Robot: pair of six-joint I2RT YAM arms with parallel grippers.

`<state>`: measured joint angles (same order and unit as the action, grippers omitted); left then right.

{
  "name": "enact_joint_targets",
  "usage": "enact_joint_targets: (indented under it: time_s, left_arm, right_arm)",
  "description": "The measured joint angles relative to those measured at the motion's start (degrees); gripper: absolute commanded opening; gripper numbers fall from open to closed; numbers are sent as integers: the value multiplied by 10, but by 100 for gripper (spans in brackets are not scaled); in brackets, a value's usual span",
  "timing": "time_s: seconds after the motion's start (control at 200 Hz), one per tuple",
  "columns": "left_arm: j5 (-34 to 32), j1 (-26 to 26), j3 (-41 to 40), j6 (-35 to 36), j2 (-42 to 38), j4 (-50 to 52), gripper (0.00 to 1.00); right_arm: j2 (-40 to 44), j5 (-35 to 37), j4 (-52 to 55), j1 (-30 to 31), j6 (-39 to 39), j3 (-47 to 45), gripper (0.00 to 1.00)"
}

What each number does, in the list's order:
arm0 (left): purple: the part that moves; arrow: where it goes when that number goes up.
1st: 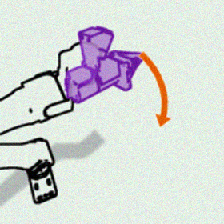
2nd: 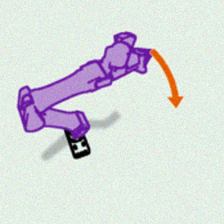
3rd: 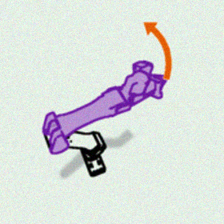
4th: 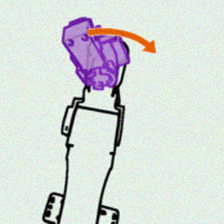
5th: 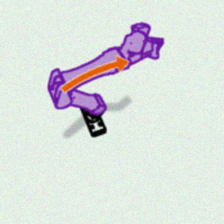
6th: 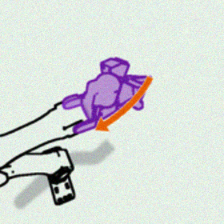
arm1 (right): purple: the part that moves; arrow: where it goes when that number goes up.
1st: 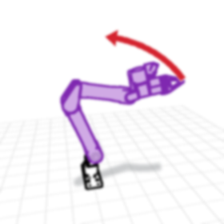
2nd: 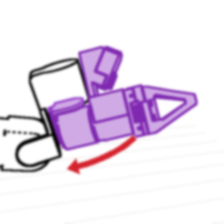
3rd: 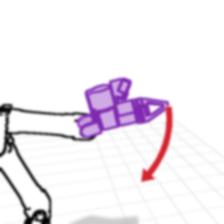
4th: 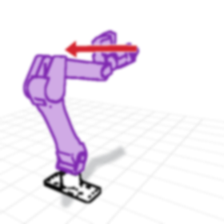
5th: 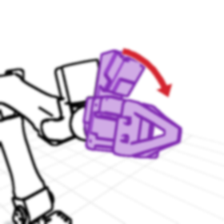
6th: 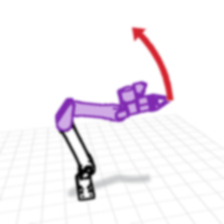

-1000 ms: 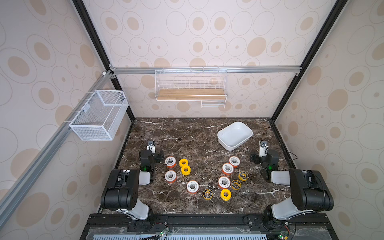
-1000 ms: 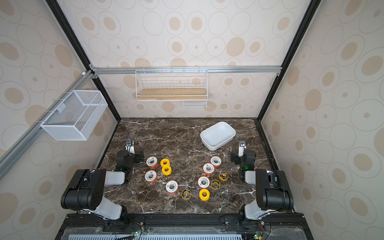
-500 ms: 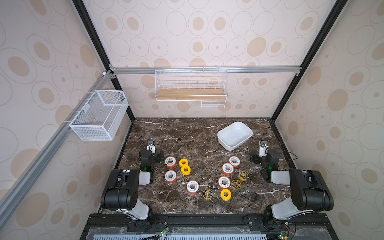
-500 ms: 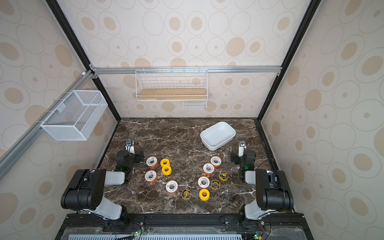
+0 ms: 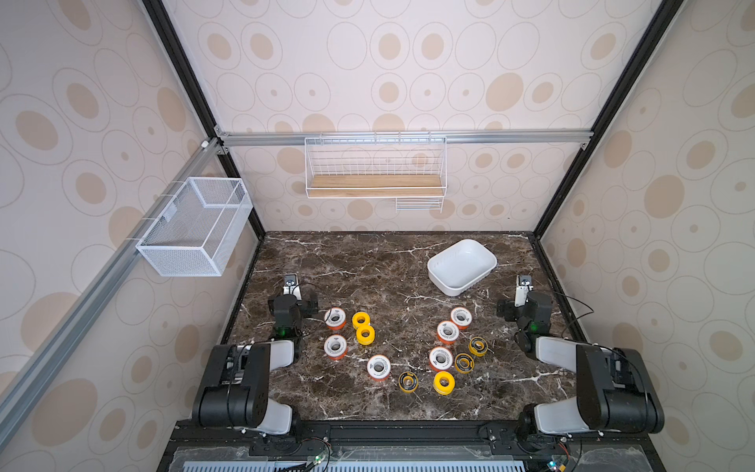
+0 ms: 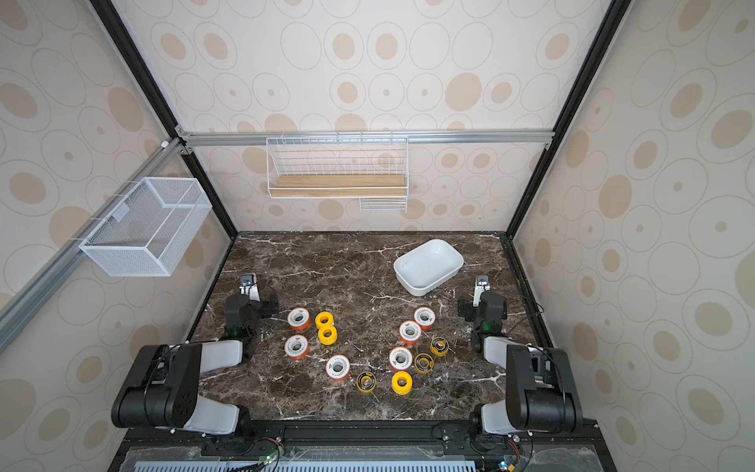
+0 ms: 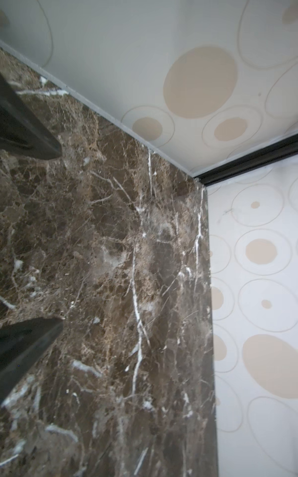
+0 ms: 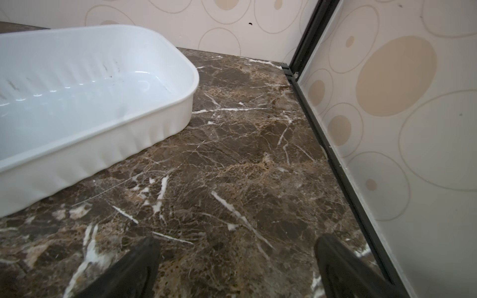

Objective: Put the sealing tape into the storage box
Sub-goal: Move the storage box to the center of the board.

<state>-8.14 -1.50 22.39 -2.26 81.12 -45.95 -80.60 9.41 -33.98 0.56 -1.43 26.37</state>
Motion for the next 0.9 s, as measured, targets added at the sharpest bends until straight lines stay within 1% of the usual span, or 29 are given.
enact_joint_targets:
  time_s: [0.175,0.245,0.351,0.496,0.611,0.676,0.791,0.901]
  left_arm:
    - [-35,0,2,-18,-62,52,99]
    - [-51,0,3,-41,-93,87,99]
    - [-70,0,18,-101,-151,157,99]
    - [-69,0,62,-202,-217,265,99]
    - [-48,0,108,-280,-246,372,99]
    - [-19,0,130,-311,-253,428,99]
    - [28,1,163,-339,-259,530,99]
    - [75,3,188,-344,-265,614,99]
  right_arm:
    - [6,19,125,0,-34,91,100]
    - [6,18,171,0,-51,120,100]
    - [6,-1,243,0,-77,154,100]
    - [12,-56,333,0,-107,199,100]
    - [12,-105,385,0,-130,235,100]
    - [10,-132,410,0,-143,256,100]
    - [-13,-183,443,0,-165,297,99]
    - [-52,-222,473,0,-181,337,92]
